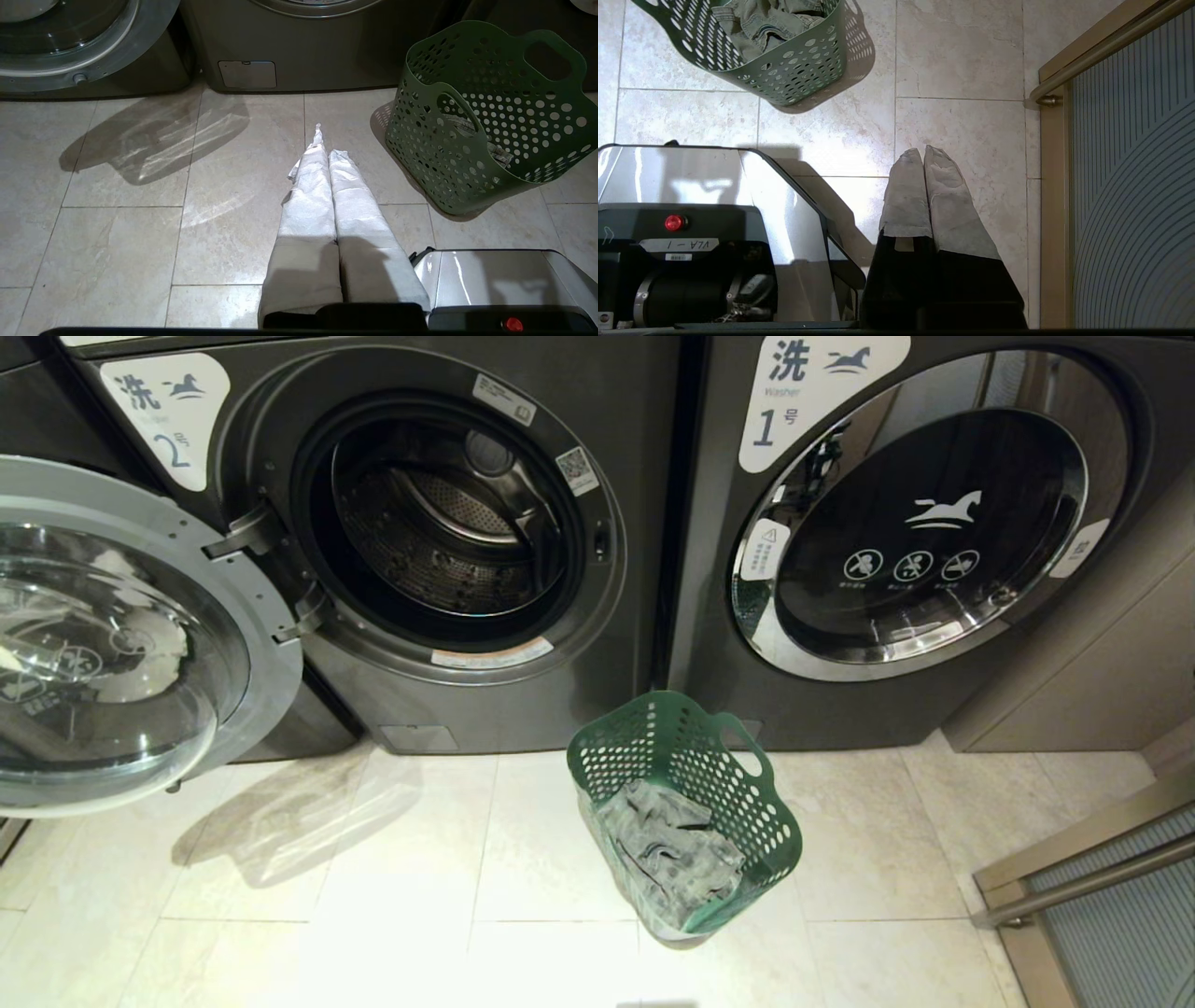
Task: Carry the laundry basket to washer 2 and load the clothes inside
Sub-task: Place the clothes into the washing machine
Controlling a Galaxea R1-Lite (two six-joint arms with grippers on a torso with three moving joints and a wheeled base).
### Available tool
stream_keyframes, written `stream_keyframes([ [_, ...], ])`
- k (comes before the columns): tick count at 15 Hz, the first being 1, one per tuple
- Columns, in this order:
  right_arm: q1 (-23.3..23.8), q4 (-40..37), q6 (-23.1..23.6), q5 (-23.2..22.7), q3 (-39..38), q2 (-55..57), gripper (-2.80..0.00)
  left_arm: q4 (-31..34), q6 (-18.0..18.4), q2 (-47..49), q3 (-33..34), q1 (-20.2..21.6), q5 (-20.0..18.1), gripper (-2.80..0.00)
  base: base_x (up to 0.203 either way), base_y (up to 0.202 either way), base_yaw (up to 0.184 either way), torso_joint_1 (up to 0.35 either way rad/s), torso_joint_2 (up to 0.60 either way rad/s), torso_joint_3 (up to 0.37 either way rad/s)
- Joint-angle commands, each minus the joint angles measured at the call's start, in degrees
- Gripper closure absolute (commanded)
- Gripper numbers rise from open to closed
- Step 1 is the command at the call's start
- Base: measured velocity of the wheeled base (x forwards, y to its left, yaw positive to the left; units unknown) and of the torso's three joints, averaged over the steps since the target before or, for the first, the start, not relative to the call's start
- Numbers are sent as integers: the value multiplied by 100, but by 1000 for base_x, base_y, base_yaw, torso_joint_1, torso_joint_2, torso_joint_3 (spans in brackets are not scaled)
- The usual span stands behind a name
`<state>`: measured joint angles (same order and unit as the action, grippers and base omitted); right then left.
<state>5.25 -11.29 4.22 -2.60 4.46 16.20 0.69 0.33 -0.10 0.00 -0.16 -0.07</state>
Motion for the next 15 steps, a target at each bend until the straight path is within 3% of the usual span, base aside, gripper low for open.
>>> stream_keyframes([
  [1,2,-5,8,-3,2,-3,0,2,2,-8,9,-2,-1,0,0,0,0,0,0,0],
  [15,2,-5,26,-3,2,-3,0,2,2,-8,9,-2,7,0,0,0,0,0,0,-15],
])
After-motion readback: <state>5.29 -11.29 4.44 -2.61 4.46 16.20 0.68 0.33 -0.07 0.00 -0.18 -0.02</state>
